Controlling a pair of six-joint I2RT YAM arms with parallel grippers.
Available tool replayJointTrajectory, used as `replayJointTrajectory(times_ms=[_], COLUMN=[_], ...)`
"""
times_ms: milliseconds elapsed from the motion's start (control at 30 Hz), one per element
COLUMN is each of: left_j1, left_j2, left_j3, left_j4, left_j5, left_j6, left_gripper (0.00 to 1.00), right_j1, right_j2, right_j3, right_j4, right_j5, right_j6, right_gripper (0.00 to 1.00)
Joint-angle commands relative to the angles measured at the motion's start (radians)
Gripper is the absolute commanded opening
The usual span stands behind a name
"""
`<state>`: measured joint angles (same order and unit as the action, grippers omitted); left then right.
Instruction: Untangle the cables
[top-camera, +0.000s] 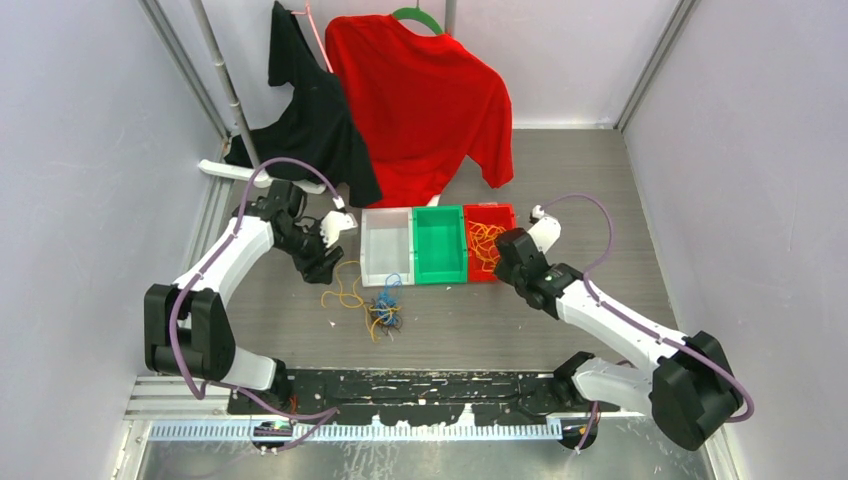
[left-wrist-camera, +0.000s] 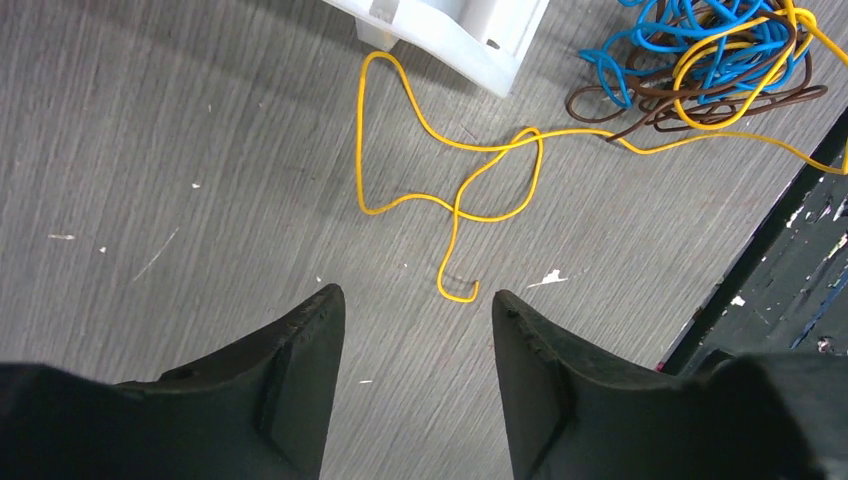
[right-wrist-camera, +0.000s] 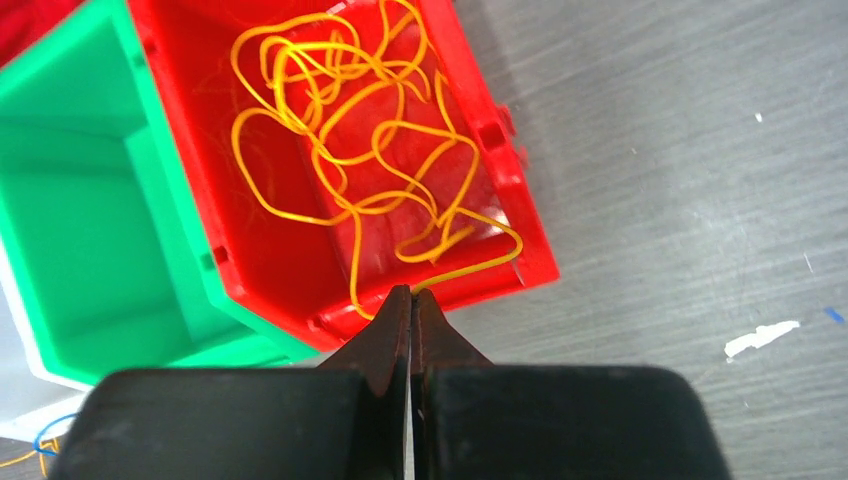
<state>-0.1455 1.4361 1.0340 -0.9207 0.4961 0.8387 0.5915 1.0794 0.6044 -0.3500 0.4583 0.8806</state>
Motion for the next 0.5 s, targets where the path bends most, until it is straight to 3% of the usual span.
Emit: replayJointTrajectory(times_ms=[0,267,467], left_j1=[0.007,0.007,0.007], left_j2=[-0.030,-0.021,-0.019], left_j3=[0.037,0.051,0.030], left_j4=[-0.007,-0.053,0.018], left_j5=[0.033,0.057,0.048], left_j6=[-0.008,0.005,-0.022], left_gripper=[0.55,0.56,0.61], right_j1=[-0.013,-0.066,-0.085], right_j2=[0.053,0.244,0.349], right_j3=[0.094,0.169,0.211], right_j4=[0.119,0.174,0.153], right_j5=[0.033,-0.068,-0.119], right_j6=[-0.087,-0.148,-0.194], right_gripper=[0.01,0.01,0.01])
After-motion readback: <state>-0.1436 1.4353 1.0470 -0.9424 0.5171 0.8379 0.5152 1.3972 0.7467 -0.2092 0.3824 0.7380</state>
